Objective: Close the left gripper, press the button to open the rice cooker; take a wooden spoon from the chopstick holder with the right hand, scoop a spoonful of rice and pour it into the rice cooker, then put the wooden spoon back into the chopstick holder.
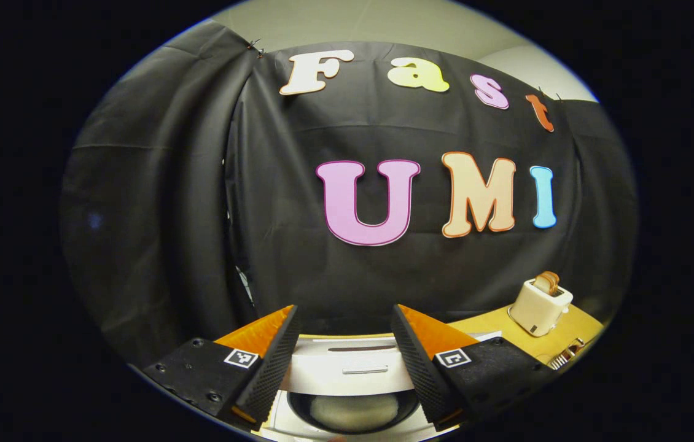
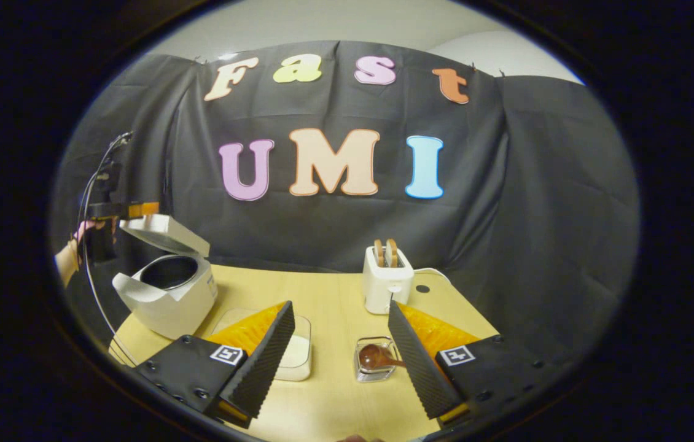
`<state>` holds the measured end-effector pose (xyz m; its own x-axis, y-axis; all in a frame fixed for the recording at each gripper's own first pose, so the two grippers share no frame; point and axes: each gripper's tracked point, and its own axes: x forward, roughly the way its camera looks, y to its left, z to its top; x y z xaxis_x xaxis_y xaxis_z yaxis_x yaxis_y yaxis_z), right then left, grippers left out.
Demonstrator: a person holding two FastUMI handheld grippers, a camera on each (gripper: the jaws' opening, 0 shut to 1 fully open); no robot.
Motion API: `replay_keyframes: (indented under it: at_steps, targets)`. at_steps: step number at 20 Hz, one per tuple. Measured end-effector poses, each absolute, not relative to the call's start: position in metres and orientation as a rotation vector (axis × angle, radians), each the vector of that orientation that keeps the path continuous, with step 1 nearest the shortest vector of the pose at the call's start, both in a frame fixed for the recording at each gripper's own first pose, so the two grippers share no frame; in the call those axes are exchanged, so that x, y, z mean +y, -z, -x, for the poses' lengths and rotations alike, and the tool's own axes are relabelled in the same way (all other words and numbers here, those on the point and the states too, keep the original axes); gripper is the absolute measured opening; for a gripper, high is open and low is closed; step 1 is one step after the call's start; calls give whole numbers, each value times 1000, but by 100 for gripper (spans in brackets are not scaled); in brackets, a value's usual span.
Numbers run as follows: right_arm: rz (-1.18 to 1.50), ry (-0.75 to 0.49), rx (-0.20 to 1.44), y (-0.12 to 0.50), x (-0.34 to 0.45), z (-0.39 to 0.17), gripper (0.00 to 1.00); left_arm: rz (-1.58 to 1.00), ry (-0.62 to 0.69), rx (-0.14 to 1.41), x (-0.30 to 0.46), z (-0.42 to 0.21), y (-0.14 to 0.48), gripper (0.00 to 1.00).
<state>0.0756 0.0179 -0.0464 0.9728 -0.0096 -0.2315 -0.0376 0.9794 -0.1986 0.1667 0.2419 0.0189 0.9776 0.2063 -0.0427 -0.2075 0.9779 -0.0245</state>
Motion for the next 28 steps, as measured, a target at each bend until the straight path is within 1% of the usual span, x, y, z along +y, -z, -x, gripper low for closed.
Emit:
replay_keyframes:
  at_steps: [1,5,6,8,12,13,17,18,19,20,22,25,28]
  targets:
    - [208,-17,235,47,19,-77,94,33,-208,47,239,-160,-9,88]
    - [214,-32,239,48,29,-79,94,44,-199,120,233,-136,43,89]
    - [215,-35,241,49,33,-78,94,41,-188,134,230,-132,55,87]
    - [216,-44,247,53,39,-78,94,66,-172,165,228,-128,77,87]
    - [227,-60,256,58,51,-78,94,74,-178,257,229,-125,121,86]
    - [227,-62,260,60,52,-77,94,69,-180,258,229,-126,127,87]
    - [213,-72,288,70,58,-75,94,78,-193,160,230,-127,120,87]
    - [211,-73,291,71,59,-74,99,70,-199,133,229,-128,121,87]
    - [208,-74,293,73,60,-72,99,61,-205,117,228,-128,122,85]
    - [206,-73,295,74,60,-71,100,59,-213,99,229,-129,121,84]
    - [207,-71,294,73,60,-69,100,73,-222,94,228,-130,123,83]
    - [200,-67,292,75,57,-67,99,94,-221,78,229,-130,123,79]
    - [181,-64,290,74,56,-68,99,69,-218,68,227,-130,122,76]
